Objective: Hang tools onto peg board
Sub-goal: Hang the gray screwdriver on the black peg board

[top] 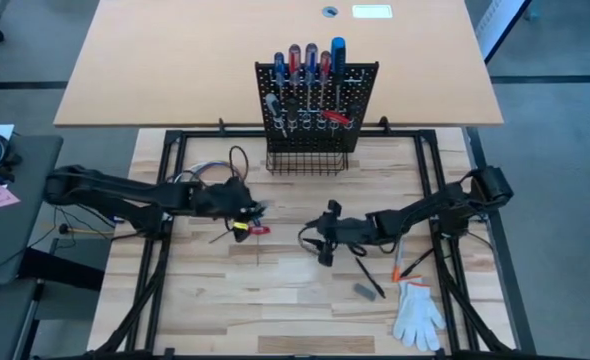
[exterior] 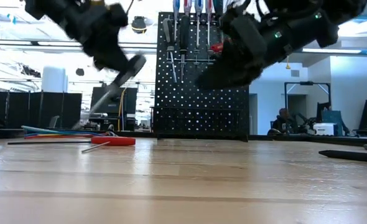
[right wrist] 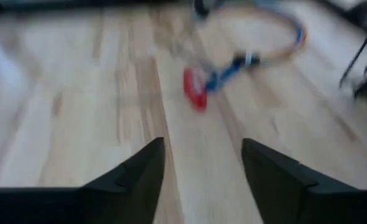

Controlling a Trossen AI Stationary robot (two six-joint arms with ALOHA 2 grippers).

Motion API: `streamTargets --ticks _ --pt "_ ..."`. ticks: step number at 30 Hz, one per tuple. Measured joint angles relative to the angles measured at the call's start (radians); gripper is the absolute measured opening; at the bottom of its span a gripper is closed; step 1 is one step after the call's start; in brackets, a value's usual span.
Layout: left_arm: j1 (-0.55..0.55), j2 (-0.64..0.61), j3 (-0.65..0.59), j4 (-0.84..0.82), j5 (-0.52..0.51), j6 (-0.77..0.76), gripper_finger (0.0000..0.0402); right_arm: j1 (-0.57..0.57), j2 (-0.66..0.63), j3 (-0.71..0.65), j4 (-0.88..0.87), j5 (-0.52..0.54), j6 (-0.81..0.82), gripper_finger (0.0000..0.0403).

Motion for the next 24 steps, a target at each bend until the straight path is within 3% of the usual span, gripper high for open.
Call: streamTargets --ticks 6,12,15,19,24 --pt "-0.047 0.044 -0.001 0.26 -0.002 0.184 0.0114 -0.018 0.069 -0.039 0.445 -0.002 -0.11 0.026" --pt "-0.104 0.133 -0.002 0.405 -0.002 0.284 0.0114 -0.032 0.05 -0.037 0.616 -0.002 -0.177 0.026" --pt "-0.127 0.171 -0.002 0.46 -0.002 0.323 0.0114 -0.049 0.047 -0.019 0.621 -0.05 -0.177 0.026" --pt "-0.139 0.199 -0.002 0.5 -0.017 0.335 0.0114 -0.077 0.047 0.026 0.54 -0.232 -0.177 0.026" --pt "-0.138 0.202 -0.002 0.501 -0.027 0.334 0.0114 -0.079 0.049 0.073 0.428 -0.241 -0.22 0.026"
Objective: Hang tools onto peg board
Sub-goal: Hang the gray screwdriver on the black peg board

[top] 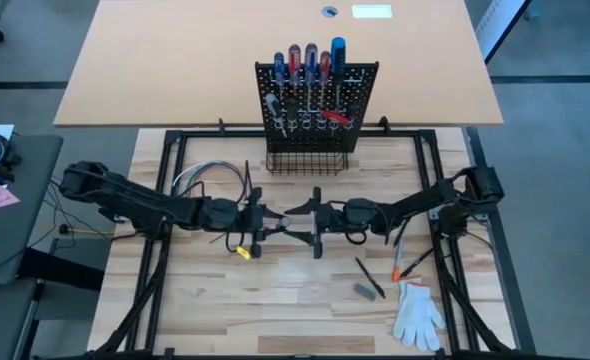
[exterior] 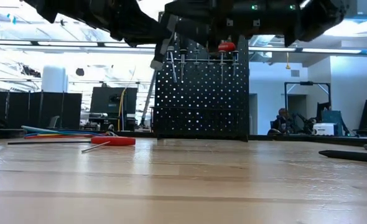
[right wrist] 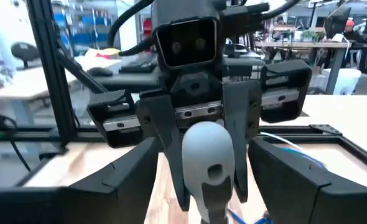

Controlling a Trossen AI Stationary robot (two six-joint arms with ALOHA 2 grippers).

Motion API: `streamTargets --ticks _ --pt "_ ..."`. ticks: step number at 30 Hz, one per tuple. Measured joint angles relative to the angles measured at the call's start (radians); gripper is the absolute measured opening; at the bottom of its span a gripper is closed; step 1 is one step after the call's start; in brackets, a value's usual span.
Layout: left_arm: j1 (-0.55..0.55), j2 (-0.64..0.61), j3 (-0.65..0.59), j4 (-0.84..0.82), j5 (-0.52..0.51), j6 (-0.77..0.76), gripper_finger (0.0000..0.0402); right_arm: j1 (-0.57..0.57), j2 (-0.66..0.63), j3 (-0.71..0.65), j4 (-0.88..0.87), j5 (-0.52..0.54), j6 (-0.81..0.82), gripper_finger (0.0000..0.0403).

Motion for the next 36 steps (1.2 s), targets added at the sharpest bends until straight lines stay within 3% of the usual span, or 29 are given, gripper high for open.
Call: streamTargets --ticks 7,16,21,26,31,36 --pt "0.0 0.0 0.0 0.006 0.0 -0.002 0.0114 0.0 0.0 0.059 -0.124 0.0 -0.023 0.0232" --pt "0.0 0.0 0.0 -0.003 -0.002 -0.009 0.0116 -0.001 0.0 0.066 -0.154 0.0 -0.033 0.0111" --pt "0.007 -0.001 0.0 -0.062 -0.001 -0.01 0.0187 -0.001 -0.021 0.067 -0.19 0.014 -0.036 0.0111" --pt "0.037 0.0 0.0 -0.172 -0.001 -0.044 0.0242 0.0 -0.145 0.15 -0.451 0.206 -0.065 0.0111" --pt "0.062 0.0 0.0 -0.221 -0.001 -0.072 0.0248 -0.02 -0.259 0.321 -0.726 0.388 -0.16 0.0111" --pt "0.062 0.0 0.0 -0.223 -0.001 -0.074 0.025 -0.098 -0.325 0.494 -0.778 0.459 -0.26 0.0111"
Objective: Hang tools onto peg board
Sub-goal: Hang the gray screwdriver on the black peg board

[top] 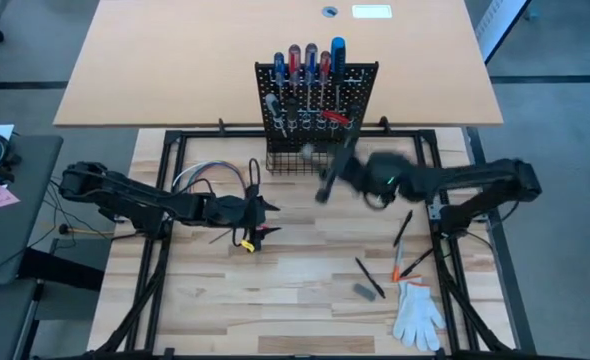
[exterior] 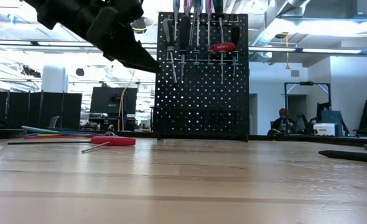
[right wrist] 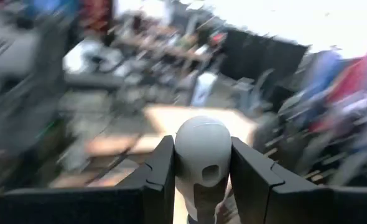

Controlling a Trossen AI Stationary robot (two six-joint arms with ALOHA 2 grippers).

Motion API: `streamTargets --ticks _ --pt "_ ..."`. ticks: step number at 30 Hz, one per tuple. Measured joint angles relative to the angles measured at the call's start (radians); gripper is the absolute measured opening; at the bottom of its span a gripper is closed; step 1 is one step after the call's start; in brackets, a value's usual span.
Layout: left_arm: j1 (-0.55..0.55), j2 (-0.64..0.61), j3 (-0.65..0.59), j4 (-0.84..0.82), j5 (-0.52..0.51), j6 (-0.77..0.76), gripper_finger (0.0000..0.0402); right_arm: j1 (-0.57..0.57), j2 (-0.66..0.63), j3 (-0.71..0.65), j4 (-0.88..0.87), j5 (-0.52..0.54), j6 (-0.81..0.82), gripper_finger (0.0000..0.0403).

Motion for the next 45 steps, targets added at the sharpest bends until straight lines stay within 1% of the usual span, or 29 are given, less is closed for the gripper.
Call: streamTargets --ticks 4,7,10,15,24,29,33,35,40,42,45 --pt "-0.008 0.0 0.0 -0.005 0.0 -0.004 0.025 -0.095 -0.006 0.064 0.002 0.001 0.007 0.0111" --pt "-0.013 0.0 0.0 -0.005 0.0 -0.005 0.0251 -0.166 0.005 0.069 0.0 -0.014 0.052 0.0111" --pt "-0.017 0.0 0.0 -0.006 0.001 -0.008 0.0251 -0.213 0.029 0.069 -0.006 -0.043 0.055 0.0111" --pt "-0.018 0.0 0.0 -0.006 0.001 -0.008 0.0251 -0.235 0.065 0.069 0.002 -0.063 0.052 0.0111" --pt "-0.018 0.0 0.0 -0.005 0.001 -0.012 0.0251 -0.255 0.077 0.069 -0.046 -0.07 0.092 0.0111" --pt "-0.018 0.0 0.0 0.0 0.001 -0.015 0.0251 -0.295 0.08 0.069 -0.113 -0.135 0.156 0.0111" --pt "-0.018 0.0 0.0 0.001 0.001 -0.019 0.0251 -0.322 0.08 0.069 -0.134 -0.148 0.193 0.0112" --pt "-0.018 0.0 0.0 0.001 0.001 -0.019 0.0251 -0.326 0.08 0.069 -0.137 -0.148 0.207 0.0131" --pt "-0.018 0.0 0.0 0.0 0.001 -0.019 0.0251 -0.327 0.08 0.069 -0.137 -0.148 0.21 0.0193" --pt "-0.018 0.0 0.0 0.0 0.001 -0.019 0.0251 -0.325 0.08 0.069 -0.138 -0.148 0.209 0.0206" --pt "-0.018 0.0 0.0 0.0 0.001 -0.02 0.0251 -0.324 0.08 0.069 -0.136 -0.148 0.209 0.0211"
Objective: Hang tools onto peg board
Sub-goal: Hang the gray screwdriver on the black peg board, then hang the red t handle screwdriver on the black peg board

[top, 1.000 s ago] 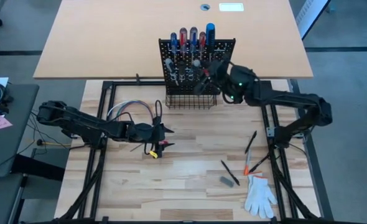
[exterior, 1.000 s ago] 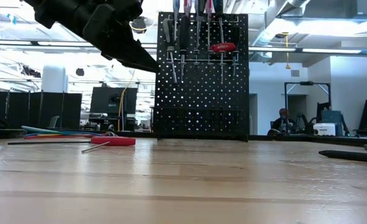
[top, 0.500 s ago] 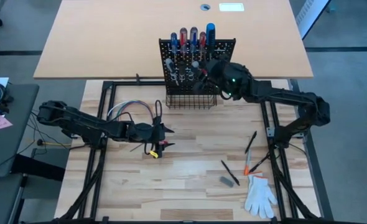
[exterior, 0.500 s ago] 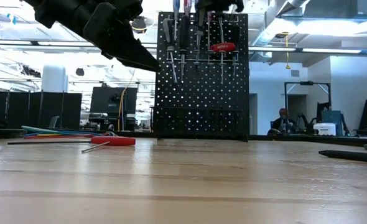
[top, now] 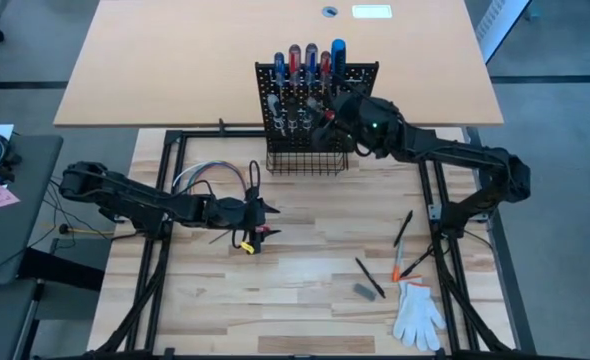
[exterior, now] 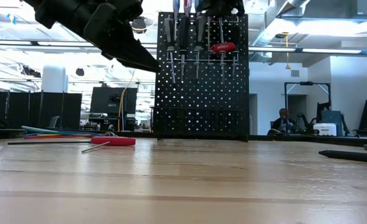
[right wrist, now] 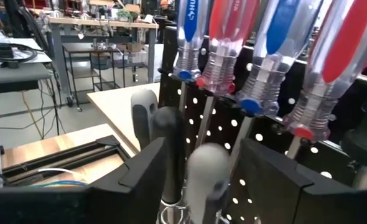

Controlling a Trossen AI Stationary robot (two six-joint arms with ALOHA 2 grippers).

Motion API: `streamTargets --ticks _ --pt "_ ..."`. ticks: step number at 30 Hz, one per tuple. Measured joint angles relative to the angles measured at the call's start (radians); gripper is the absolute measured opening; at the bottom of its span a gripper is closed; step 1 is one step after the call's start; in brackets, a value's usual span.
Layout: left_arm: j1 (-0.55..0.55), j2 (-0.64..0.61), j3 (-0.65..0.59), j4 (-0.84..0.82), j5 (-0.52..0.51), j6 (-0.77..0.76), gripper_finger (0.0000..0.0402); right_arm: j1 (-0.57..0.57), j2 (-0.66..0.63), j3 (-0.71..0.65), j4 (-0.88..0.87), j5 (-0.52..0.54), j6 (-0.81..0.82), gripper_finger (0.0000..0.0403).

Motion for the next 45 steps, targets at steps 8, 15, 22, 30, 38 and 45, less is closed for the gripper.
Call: streamTargets --ticks 8,15,22,30,38,45 --pt "0.0 0.0 0.0 -0.001 0.0 -0.003 0.0251 0.045 -0.004 0.0 0.003 0.001 -0.081 0.019" --pt "-0.004 0.0 0.0 -0.007 -0.003 -0.007 0.0251 0.174 -0.032 0.0 -0.011 0.01 -0.181 0.0165" --pt "-0.041 0.0 0.0 -0.056 -0.125 0.013 0.0251 0.36 -0.061 0.0 -0.192 0.121 -0.232 0.0146" --pt "-0.061 -0.025 0.0 -0.115 -0.161 0.03 0.0251 0.514 -0.063 -0.269 -0.252 0.142 0.052 0.0129" --pt "-0.059 -0.049 0.0 -0.276 -0.154 0.065 0.0251 0.64 -0.03 -0.714 0.358 0.167 0.397 0.0127" --pt "-0.037 -0.031 0.0 -0.29 -0.151 0.073 0.0251 0.664 0.137 -0.824 0.714 0.285 0.359 0.0127"
